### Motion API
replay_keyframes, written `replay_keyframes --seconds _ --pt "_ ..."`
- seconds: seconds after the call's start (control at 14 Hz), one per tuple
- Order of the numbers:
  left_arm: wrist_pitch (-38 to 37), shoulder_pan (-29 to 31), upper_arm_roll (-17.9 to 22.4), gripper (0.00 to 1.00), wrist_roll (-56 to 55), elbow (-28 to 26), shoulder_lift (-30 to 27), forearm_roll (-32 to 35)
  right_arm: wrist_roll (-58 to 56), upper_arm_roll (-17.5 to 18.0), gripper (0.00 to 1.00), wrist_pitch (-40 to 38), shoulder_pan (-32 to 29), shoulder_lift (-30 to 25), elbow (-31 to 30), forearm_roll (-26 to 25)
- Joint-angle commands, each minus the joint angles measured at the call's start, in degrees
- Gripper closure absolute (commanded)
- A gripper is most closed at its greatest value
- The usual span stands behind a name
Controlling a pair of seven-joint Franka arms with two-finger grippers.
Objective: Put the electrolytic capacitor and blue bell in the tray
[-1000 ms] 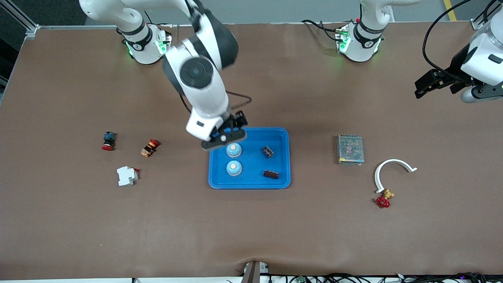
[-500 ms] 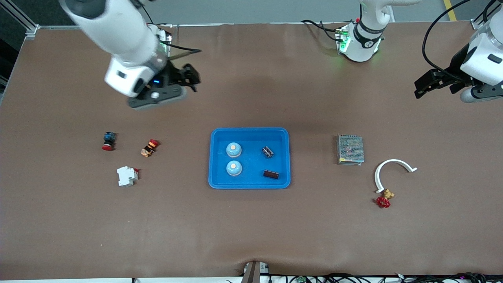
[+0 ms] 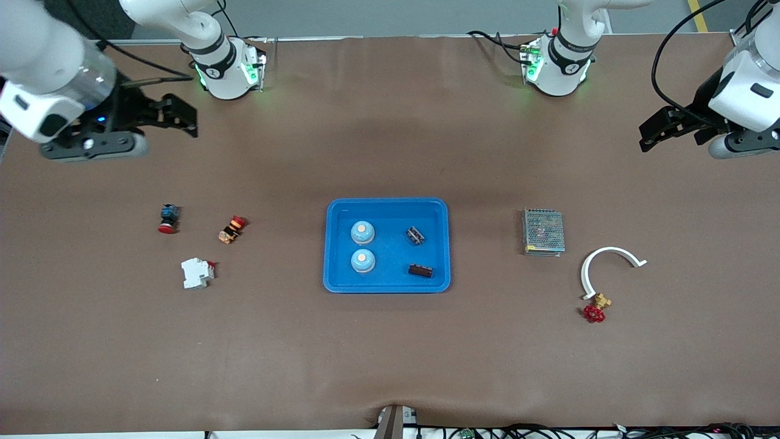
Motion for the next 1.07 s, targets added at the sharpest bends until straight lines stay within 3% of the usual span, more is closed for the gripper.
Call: replay_keyframes --seconds 0.0,0.36,0.64,0.79,1.0 --pt "-0.78 0.25 -0.23 0.00 1.16 1.36 0.07 -0.33 -4.85 1.18 0.00 0.03 -5.92 -0.56 -1.02 -1.78" --pt "-0.87 0.16 -0.40 0.00 1.25 1.80 -0.11 -0.33 -11.45 1.18 0.00 7.92 -13.75 2.24 -1.02 -4.15" --pt "-1.31 0.07 -0.40 0.00 1.25 1.80 -0.19 -0.33 -26.20 1.35 0.00 11.11 -20.61 4.89 -1.02 -2.93" --pt "-1.31 0.16 -0.40 0.00 1.25 1.89 -0.28 -0.33 -26.68 1.35 0.00 11.37 -19.92 4.89 -0.93 -2.93" --pt "-1.31 0.16 -0.40 0.00 1.07 2.24 -0.28 -0.33 -18.69 1.53 0.00 12.78 -19.13 4.89 -0.93 -3.45"
